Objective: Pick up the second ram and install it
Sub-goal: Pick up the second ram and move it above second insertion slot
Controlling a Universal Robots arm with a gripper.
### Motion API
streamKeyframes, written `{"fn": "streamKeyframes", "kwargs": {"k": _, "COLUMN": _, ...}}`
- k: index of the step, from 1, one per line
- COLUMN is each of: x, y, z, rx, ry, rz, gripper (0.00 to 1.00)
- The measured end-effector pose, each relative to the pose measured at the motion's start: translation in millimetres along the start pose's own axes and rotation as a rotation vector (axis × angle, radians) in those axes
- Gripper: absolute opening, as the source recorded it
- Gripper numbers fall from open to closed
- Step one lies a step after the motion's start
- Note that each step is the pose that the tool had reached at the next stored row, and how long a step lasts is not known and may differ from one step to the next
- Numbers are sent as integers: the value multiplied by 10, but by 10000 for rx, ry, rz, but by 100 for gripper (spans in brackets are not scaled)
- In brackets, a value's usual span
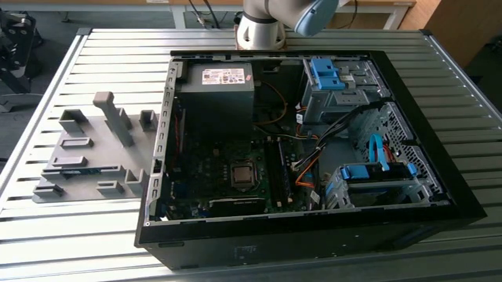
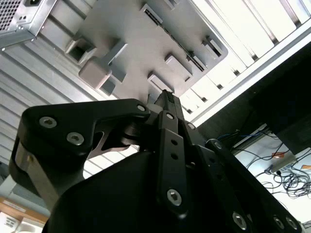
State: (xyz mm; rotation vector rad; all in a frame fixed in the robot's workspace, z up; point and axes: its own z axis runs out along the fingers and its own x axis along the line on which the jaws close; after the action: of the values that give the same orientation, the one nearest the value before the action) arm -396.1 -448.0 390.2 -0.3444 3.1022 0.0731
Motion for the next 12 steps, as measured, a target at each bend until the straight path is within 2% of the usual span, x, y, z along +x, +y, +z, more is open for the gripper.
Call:
{"fn": "streamKeyframes", "kwargs": {"k": 4, "x": 13, "y": 1, "z": 0, "rx": -9, "ry": 16, "rz": -367, "gripper": 11}}
{"fn": "streamKeyframes", "kwargs": {"k": 12, "x": 15, "y": 1, "z": 0, "rx": -9, "ry": 19, "rz": -399, "gripper": 11}}
